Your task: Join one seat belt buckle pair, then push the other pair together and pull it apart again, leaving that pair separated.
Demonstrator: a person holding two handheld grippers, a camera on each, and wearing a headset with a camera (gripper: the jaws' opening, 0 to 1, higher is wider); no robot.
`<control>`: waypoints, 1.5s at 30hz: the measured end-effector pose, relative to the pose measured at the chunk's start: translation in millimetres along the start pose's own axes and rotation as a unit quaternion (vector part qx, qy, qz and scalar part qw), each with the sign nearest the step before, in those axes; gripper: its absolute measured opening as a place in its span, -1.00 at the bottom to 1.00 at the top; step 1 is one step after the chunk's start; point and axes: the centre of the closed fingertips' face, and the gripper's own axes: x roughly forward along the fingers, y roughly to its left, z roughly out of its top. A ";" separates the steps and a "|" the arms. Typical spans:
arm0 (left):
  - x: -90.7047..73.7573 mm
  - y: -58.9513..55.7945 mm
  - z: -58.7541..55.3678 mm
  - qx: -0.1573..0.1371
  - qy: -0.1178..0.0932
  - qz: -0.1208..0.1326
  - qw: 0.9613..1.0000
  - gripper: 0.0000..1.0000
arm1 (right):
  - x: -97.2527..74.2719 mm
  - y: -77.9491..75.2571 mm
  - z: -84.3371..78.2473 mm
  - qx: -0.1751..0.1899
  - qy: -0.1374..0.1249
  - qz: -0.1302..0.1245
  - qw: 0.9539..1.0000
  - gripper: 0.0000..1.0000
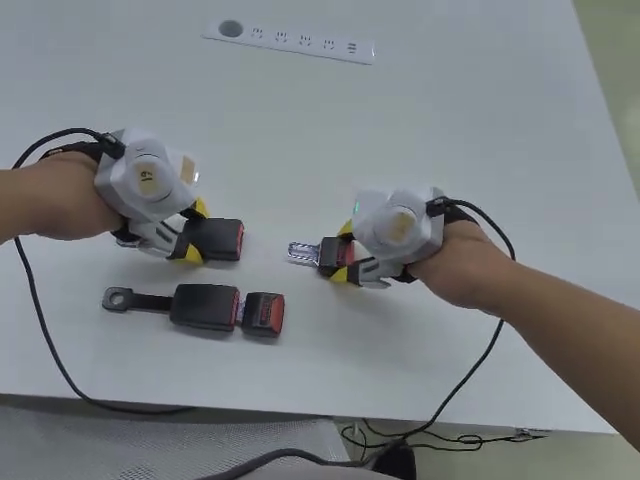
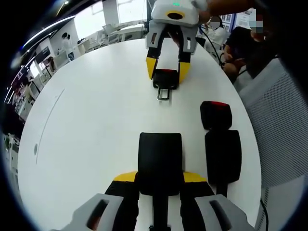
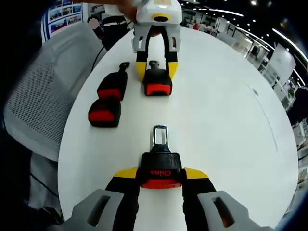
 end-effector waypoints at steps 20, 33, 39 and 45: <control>-1.4 -2.8 1.7 -0.016 0.008 0.016 1.000 -0.32 | -21.4 -4.9 -23.7 0.020 0.018 -0.024 0.999 -0.26; -46.8 -12.2 6.5 -0.037 -0.028 0.097 0.994 -0.04 | -45.1 12.4 -11.8 0.089 -0.029 -0.087 0.992 0.10; -67.9 -38.2 -8.5 -0.080 -0.054 0.137 0.986 0.16 | -54.1 38.5 0.8 0.130 -0.067 -0.099 0.984 0.17; -81.4 -66.3 -34.1 -0.140 -0.065 0.158 0.975 0.20 | -64.3 51.6 8.7 0.197 -0.100 -0.115 0.969 0.26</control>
